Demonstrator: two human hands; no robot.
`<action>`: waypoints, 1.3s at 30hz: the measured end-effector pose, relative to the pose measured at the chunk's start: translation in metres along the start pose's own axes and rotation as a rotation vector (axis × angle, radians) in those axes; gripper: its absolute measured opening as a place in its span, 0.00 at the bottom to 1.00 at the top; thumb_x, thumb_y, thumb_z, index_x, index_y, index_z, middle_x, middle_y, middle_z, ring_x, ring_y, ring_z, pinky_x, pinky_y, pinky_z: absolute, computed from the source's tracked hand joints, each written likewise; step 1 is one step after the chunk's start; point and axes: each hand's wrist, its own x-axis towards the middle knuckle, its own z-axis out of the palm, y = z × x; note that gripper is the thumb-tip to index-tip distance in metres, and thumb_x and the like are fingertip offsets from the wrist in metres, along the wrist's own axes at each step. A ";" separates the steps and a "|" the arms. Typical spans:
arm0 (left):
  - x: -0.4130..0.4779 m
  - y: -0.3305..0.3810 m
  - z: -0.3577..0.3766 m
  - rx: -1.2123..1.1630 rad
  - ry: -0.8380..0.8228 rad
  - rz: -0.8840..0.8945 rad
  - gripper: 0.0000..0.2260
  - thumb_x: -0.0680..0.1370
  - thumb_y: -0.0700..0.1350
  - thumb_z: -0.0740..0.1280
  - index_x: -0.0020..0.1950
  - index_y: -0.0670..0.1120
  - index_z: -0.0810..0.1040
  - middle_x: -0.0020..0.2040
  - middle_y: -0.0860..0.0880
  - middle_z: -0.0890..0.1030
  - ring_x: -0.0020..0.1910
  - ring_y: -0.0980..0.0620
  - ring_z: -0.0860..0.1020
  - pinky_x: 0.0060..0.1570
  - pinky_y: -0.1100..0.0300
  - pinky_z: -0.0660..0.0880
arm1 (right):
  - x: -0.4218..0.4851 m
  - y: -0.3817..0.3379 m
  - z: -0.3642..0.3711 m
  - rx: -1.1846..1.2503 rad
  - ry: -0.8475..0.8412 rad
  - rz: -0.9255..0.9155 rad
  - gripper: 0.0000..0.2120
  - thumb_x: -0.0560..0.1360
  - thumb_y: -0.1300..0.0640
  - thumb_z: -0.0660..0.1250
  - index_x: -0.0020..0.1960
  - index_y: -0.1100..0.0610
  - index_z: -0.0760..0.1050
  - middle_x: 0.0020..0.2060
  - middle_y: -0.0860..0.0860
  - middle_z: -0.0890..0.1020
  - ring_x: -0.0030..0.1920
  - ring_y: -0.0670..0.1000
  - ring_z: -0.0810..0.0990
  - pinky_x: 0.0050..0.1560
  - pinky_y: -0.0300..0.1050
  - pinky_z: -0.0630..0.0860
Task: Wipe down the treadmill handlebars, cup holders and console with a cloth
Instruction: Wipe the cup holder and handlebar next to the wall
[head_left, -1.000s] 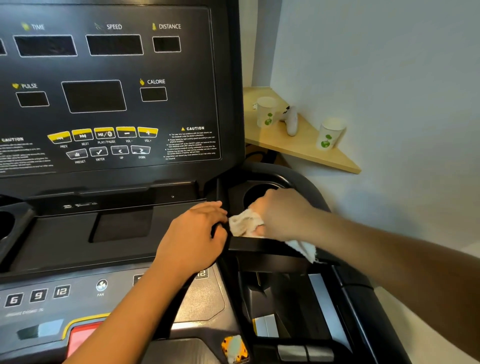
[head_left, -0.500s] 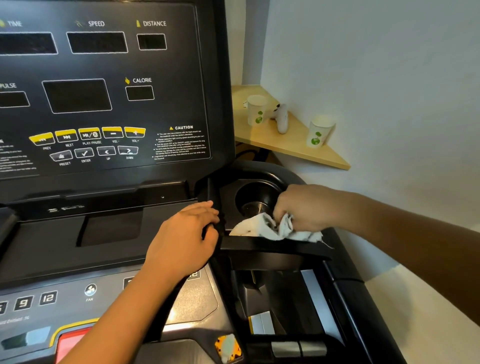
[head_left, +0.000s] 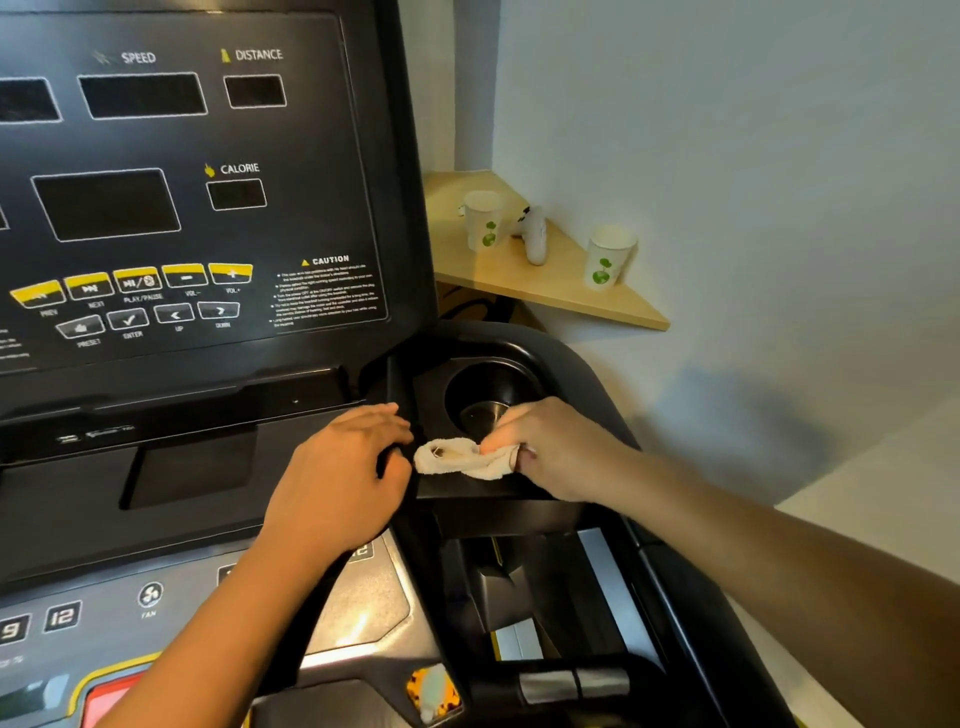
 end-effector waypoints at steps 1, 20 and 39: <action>-0.002 0.001 -0.002 -0.003 -0.011 0.012 0.19 0.75 0.51 0.59 0.63 0.52 0.81 0.64 0.54 0.79 0.69 0.57 0.71 0.62 0.62 0.65 | -0.003 0.003 -0.003 -0.018 -0.049 0.019 0.22 0.78 0.65 0.60 0.65 0.45 0.76 0.61 0.49 0.79 0.57 0.50 0.77 0.56 0.47 0.77; -0.008 -0.002 -0.003 0.020 -0.046 0.150 0.21 0.74 0.54 0.56 0.58 0.53 0.84 0.61 0.55 0.81 0.67 0.58 0.72 0.68 0.58 0.60 | -0.065 -0.003 0.017 -0.231 -0.034 0.060 0.27 0.79 0.36 0.50 0.76 0.34 0.45 0.78 0.40 0.45 0.78 0.47 0.43 0.75 0.49 0.47; -0.008 0.004 -0.005 0.003 -0.003 0.115 0.21 0.73 0.49 0.56 0.58 0.48 0.83 0.58 0.52 0.83 0.63 0.57 0.75 0.64 0.62 0.62 | -0.053 -0.004 0.063 -0.077 0.460 -0.066 0.23 0.68 0.66 0.76 0.61 0.52 0.80 0.63 0.53 0.79 0.65 0.55 0.75 0.56 0.52 0.80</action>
